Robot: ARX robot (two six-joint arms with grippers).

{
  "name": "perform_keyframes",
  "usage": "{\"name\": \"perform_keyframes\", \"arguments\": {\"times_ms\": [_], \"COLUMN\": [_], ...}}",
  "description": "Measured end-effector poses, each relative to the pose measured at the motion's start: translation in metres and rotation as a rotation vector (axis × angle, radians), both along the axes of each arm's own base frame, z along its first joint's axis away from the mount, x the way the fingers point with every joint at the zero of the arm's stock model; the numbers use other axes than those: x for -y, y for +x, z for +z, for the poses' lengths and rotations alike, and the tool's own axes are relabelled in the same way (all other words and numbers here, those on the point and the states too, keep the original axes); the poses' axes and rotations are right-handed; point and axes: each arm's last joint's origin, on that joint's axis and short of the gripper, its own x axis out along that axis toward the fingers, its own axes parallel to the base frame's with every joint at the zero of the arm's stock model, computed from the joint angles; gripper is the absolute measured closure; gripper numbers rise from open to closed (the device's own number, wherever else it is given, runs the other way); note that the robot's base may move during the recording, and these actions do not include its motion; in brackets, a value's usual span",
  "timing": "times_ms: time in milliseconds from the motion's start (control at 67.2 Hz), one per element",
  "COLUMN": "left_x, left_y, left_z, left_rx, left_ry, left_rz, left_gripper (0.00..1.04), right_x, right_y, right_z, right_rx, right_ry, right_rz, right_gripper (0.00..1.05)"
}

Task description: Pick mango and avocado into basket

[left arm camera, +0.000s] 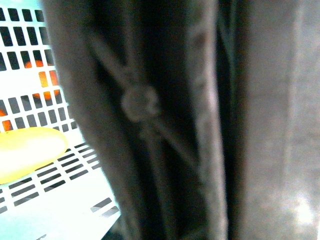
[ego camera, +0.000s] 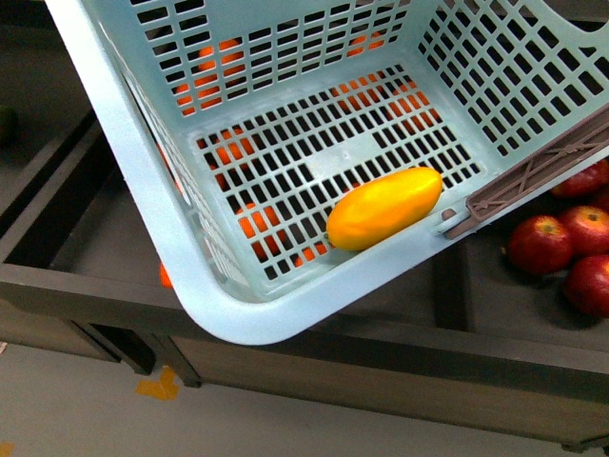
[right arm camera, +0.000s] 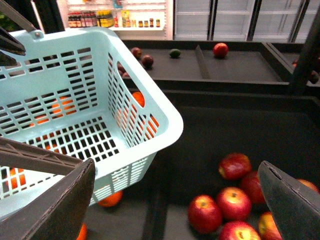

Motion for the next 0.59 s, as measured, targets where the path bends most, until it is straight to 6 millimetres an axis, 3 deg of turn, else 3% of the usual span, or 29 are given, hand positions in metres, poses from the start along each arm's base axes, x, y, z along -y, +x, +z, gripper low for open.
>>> {"name": "perform_keyframes", "arguments": {"times_ms": [595], "left_x": [-0.0004], "left_y": [0.0004], "left_z": [0.0002], "left_rx": [0.001], "left_ry": [0.001], "left_rz": [0.003], "left_gripper": [0.91], "right_x": [0.0000], "right_y": [-0.0001], "right_z": [-0.0004], "right_rx": [-0.001], "right_ry": [0.000], "right_rz": [0.000], "right_gripper": [0.09]}}
